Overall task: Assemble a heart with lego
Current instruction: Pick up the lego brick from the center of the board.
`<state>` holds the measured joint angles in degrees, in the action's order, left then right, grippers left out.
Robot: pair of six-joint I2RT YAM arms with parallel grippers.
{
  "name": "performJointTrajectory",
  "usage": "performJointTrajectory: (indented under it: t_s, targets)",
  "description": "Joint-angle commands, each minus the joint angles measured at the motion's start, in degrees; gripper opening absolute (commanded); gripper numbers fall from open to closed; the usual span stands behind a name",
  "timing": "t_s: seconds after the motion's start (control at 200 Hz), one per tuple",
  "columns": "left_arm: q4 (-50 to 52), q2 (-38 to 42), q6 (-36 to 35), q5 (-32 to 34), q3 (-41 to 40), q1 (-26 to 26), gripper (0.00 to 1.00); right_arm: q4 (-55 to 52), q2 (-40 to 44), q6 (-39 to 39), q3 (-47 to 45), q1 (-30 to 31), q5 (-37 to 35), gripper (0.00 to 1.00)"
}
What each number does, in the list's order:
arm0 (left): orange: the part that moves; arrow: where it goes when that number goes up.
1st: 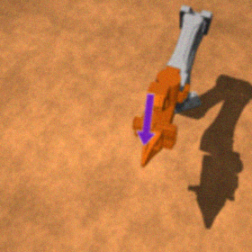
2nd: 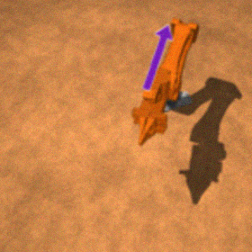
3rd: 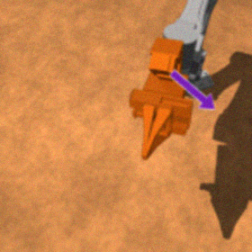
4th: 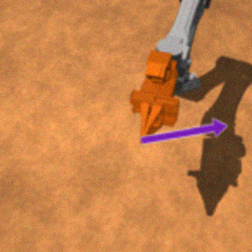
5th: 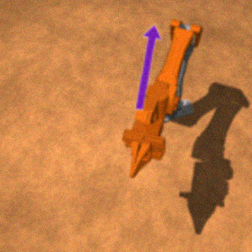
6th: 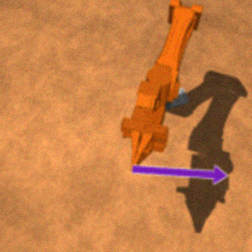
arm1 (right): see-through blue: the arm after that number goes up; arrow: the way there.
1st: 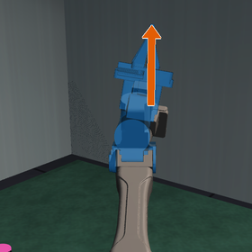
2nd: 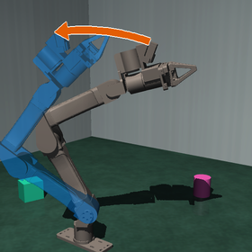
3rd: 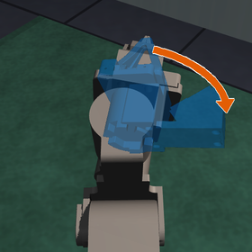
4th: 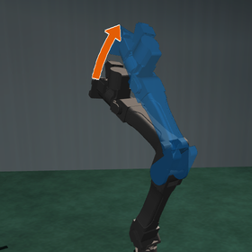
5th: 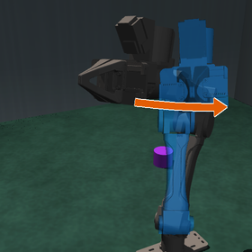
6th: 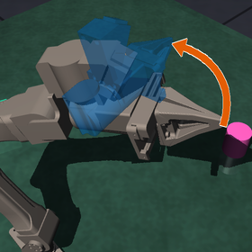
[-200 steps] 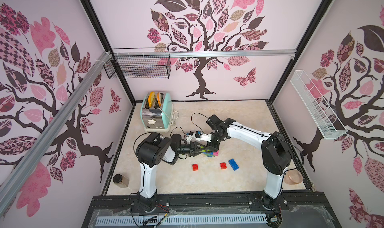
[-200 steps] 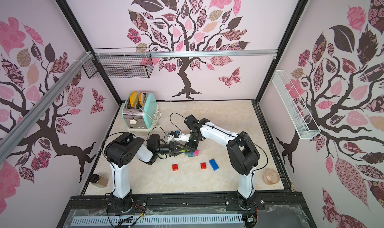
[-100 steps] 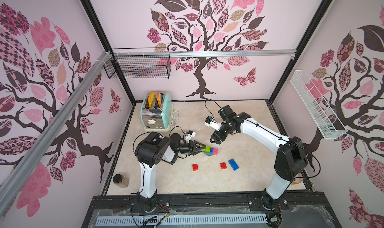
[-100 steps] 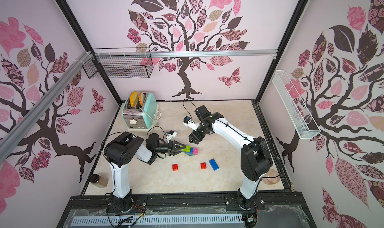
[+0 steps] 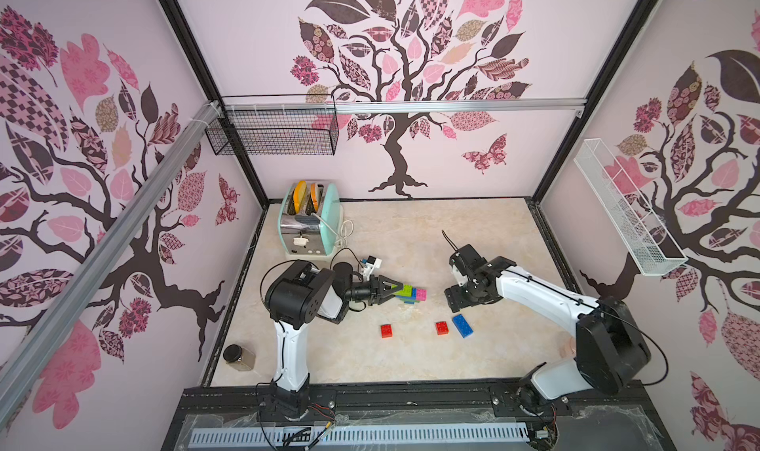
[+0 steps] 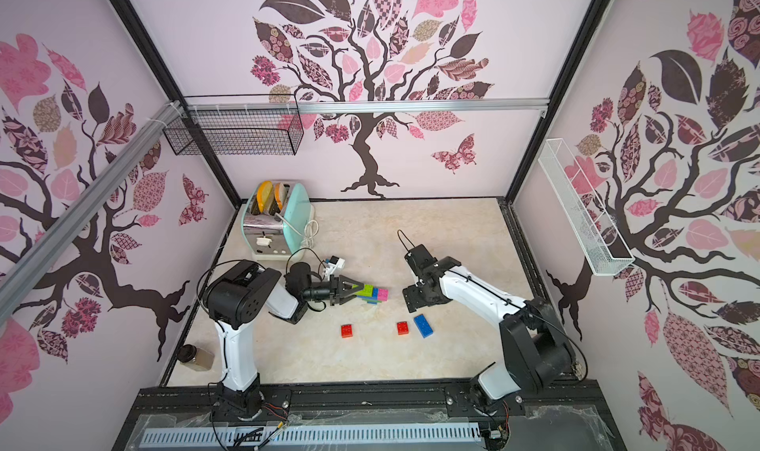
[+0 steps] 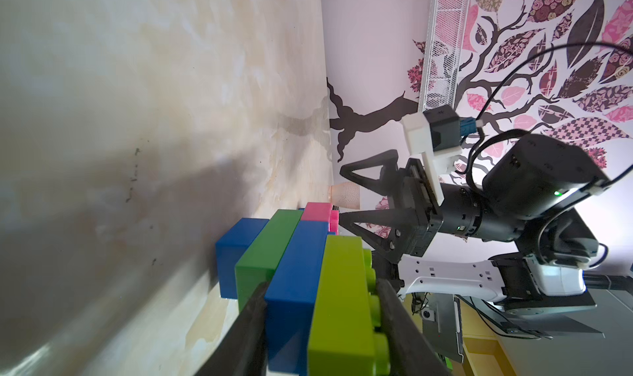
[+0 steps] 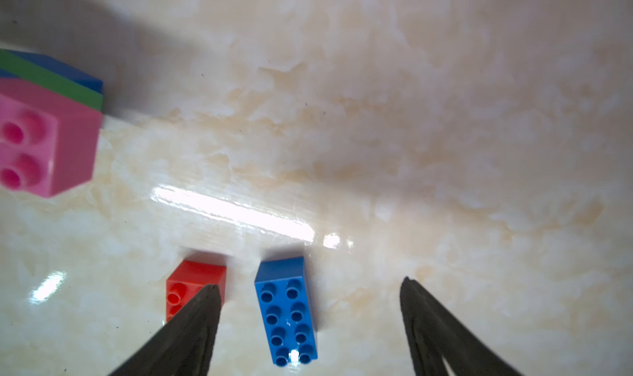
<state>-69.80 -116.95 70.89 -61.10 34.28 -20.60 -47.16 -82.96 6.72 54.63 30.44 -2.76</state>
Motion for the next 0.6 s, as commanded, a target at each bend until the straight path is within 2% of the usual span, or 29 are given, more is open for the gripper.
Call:
performJointTrajectory:
  t_s: [0.0,0.185,0.45,0.53,0.595]
  targets:
    - [-1.37,-0.65,-0.45,-0.03,0.52,0.32,0.3,1.6,1.93,6.38,-2.01,1.09,-1.03,0.85]
    - [-1.66,0.3,-0.21,0.14,0.2,0.31,0.3,4.09,1.16,10.46,-6.19,5.36,-1.62,0.87]
    - [-1.67,0.45,-0.16,0.08,0.16,0.08,0.3,5.46,0.18,7.76,-8.56,5.64,1.04,0.86]
    - [-1.73,0.84,-0.14,0.12,0.0,0.03,0.3,5.62,-0.68,8.53,-8.41,5.69,1.26,0.81]
    - [-1.67,1.01,-0.14,0.19,-0.18,0.1,0.3,5.5,-1.09,8.99,-8.28,5.84,0.96,0.72]
